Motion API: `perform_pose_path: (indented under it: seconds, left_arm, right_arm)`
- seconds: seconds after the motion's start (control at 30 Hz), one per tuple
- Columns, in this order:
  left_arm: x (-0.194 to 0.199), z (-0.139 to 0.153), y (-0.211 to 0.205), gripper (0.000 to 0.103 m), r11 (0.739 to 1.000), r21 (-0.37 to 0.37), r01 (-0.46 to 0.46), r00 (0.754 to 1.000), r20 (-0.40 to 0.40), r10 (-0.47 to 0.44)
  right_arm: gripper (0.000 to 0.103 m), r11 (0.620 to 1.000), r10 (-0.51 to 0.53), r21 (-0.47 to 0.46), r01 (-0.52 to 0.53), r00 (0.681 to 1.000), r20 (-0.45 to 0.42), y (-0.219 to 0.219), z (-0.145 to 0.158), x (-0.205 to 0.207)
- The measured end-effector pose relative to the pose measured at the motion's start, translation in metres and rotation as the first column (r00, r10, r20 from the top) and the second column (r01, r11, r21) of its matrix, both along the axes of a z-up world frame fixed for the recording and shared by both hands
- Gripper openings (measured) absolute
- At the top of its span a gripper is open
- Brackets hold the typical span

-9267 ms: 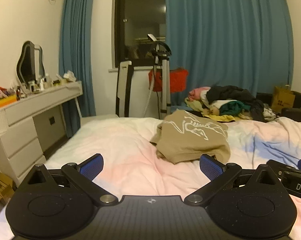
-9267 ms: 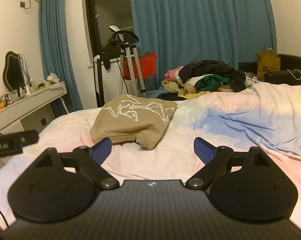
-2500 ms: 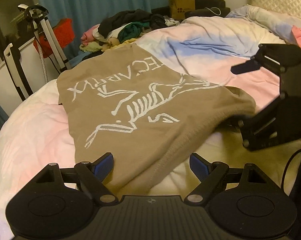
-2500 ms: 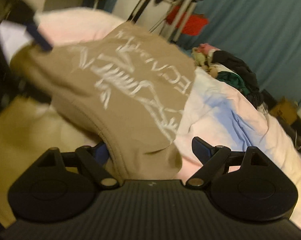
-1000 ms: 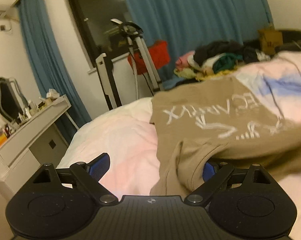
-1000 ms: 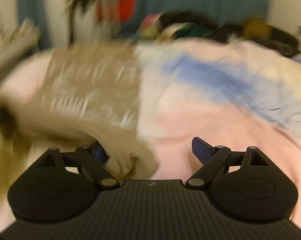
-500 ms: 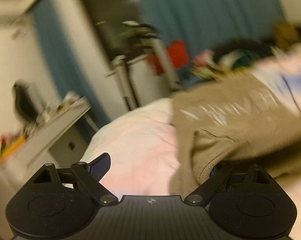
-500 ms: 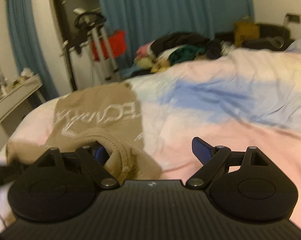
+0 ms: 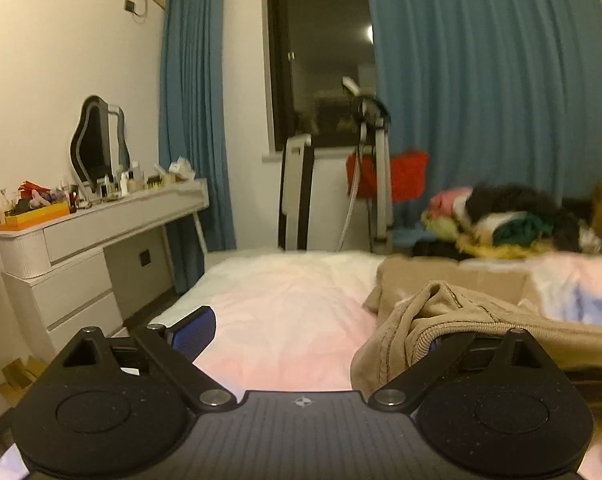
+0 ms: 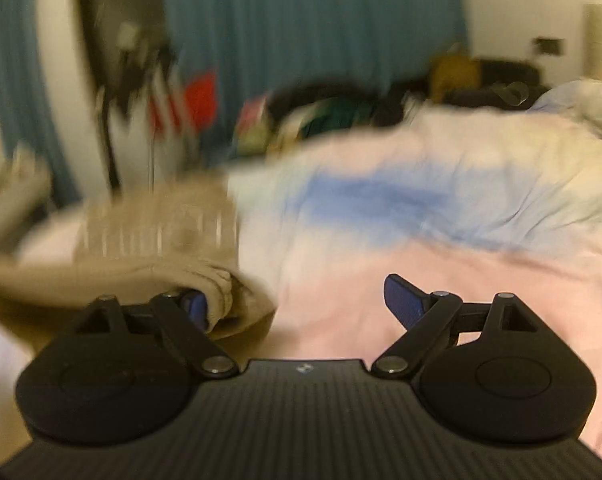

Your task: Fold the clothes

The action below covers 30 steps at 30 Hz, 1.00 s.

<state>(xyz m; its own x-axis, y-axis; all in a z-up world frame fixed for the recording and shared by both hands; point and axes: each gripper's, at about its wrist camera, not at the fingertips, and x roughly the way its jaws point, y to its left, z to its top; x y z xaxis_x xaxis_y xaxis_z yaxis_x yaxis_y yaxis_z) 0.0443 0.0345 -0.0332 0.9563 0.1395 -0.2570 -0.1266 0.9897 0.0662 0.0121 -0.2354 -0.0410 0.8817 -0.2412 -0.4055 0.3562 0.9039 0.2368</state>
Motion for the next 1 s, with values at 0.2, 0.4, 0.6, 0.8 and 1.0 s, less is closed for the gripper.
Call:
perform_pose_path:
  seconds: [0.2,0.4,0.6,0.8,1.0]
  left_arm:
    - [-0.028,0.064,0.028,0.103,0.99,-0.132,-0.046,0.979,0.19,0.071]
    - [-0.051,0.167,0.045,0.103,0.986,-0.166,-0.033,0.939,0.333,0.088]
    - [-0.099,0.298,0.058,0.103,0.994,-0.113,0.017,0.86,0.509,0.043]
    - [-0.148,0.397,0.06,0.103,0.992,-0.047,0.117,0.811,0.581,-0.068]
    - [-0.132,0.42,0.042,0.103,0.972,-0.041,0.23,0.858,0.481,-0.182]
  right_arm:
    - [0.09,0.999,-0.026,-0.031,0.033,0.979,0.201,0.014,0.064,-0.015]
    - [0.09,0.993,0.067,-0.113,-0.025,0.923,0.38,0.021,0.196,-0.019]
    - [0.091,0.972,0.173,-0.227,-0.06,0.837,0.519,0.023,0.332,-0.055]
    - [0.091,0.951,0.227,-0.308,-0.031,0.746,0.626,0.022,0.425,-0.115]
    - [0.092,0.95,0.229,-0.309,-0.034,0.75,0.621,0.001,0.454,-0.13]
